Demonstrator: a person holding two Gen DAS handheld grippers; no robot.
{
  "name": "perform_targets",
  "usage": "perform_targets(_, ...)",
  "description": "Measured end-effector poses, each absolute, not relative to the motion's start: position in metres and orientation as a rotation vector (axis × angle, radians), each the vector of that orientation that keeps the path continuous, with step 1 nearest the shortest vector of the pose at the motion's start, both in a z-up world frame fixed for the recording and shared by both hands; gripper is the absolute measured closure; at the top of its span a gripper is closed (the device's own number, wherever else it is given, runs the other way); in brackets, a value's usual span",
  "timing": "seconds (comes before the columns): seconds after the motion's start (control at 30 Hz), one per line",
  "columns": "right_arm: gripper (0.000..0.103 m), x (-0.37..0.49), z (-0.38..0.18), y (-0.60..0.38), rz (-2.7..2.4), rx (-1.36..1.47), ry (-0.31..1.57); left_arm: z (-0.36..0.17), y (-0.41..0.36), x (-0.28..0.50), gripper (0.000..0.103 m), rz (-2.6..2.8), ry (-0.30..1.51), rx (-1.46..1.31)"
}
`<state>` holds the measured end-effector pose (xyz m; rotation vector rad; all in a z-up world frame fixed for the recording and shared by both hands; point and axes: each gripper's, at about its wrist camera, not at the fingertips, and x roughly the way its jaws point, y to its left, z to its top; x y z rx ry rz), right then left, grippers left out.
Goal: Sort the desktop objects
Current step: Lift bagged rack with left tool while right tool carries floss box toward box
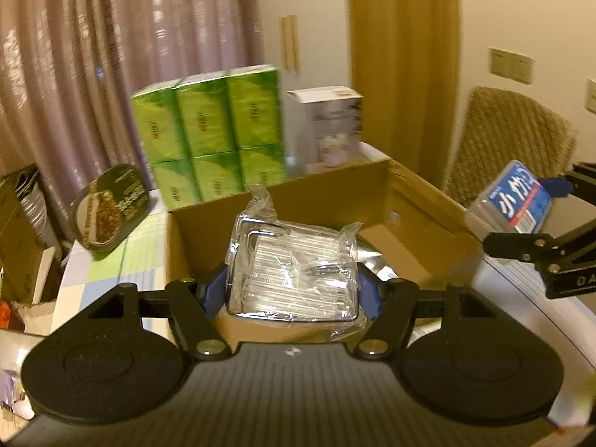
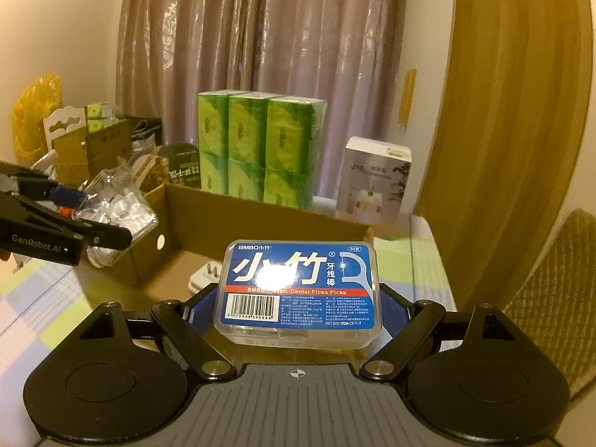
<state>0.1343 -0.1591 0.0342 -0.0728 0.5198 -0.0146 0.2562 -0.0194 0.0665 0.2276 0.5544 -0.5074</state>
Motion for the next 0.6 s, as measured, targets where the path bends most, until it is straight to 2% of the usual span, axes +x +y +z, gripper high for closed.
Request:
perform_targets(0.33,0.019,0.195,0.028,-0.163,0.046,-0.008,0.551,0.049,-0.008,0.297,0.038,-0.449,0.609,0.172)
perform_targets(0.6,0.019,0.208,0.014,-0.16,0.075,-0.006,0.605,0.035,-0.012,0.307,0.038,-0.443,0.64,0.171)
